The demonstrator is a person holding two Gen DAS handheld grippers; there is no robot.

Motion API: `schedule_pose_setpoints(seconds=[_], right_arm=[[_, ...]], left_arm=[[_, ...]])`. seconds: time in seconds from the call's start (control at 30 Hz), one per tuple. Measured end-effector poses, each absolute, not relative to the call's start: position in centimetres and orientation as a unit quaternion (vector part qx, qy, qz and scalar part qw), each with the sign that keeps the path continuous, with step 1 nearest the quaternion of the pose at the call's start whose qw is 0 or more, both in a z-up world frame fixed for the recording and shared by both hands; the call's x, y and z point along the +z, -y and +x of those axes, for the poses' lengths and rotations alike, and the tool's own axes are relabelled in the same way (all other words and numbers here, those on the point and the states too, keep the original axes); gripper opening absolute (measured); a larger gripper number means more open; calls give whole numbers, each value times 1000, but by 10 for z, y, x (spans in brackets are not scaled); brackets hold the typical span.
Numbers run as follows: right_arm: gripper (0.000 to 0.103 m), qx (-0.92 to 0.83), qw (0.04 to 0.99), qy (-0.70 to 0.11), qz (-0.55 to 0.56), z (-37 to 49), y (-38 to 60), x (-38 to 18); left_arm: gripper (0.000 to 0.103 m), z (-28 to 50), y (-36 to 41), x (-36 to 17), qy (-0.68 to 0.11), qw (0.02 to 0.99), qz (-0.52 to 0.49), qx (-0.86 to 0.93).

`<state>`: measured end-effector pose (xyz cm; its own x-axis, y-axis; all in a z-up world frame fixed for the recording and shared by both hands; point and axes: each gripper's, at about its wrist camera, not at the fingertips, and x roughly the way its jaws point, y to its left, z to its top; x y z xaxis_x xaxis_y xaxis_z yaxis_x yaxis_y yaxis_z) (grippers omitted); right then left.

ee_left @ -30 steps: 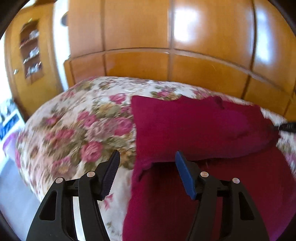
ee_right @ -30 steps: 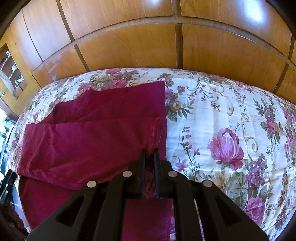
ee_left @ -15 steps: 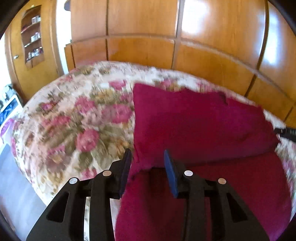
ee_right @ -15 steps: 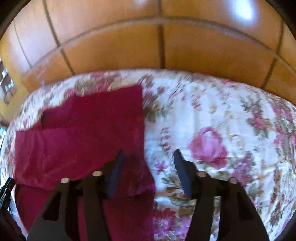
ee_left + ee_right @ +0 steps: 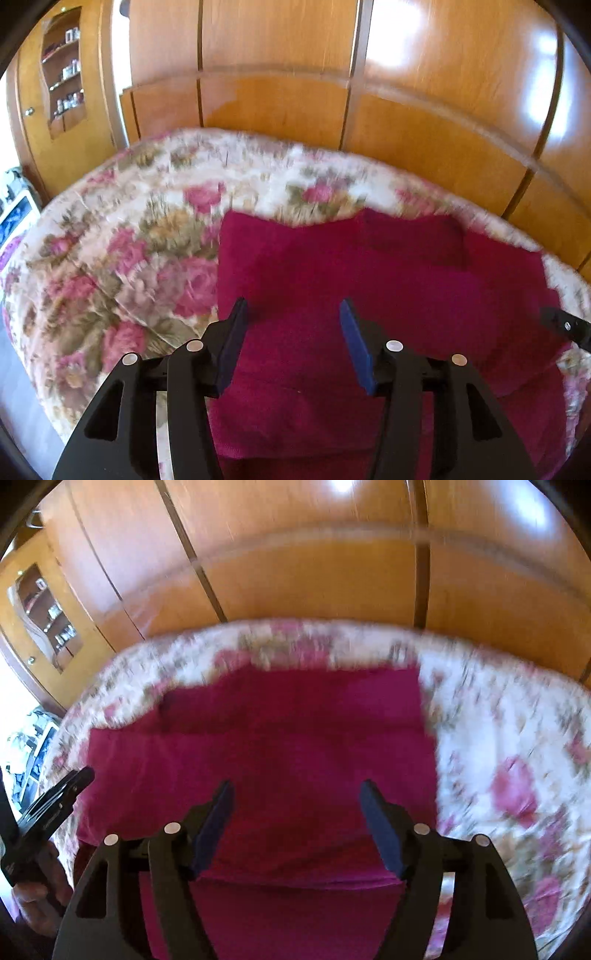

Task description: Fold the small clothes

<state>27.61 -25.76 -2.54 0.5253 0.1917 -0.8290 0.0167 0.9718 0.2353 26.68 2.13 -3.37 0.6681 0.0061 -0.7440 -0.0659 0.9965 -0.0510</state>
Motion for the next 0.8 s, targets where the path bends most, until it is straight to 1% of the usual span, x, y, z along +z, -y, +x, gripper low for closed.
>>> schedule_pose_setpoints(seconds=[0.07,0.1,0.17,0.23,0.33,0.57,0.67,0.7,0.8], right_arm=[[71,49,872,-480,85,266,261,-44],[71,57,884,-461,63,259,260,-48],[72,53,905,-422,7,243,248,-57],[75,45,906,-421,-9,243,242,-57],[80,44,906,-421,-9,248,242,-59],[81,42,902,-429,-7,248,242,-54],[86,47,898,-438,7,242,245,-43],[90,49,897,-438,13,236,248,-38],[93,49,899,-435,16,217,256,-27]], left_arm=[[50,271,-23,-57,-429,902,-34,23],[51,271,-23,-64,-427,903,-29,24],[52,268,-22,-68,-418,908,-27,25],[52,268,-24,-63,-422,905,-33,28],[52,259,-28,-53,-417,907,-56,30],[52,213,-35,-37,-401,913,-70,33],[52,188,-42,-33,-398,914,-75,30],[52,182,-43,-33,-399,913,-78,29],[52,155,-51,-37,-405,910,-83,26]])
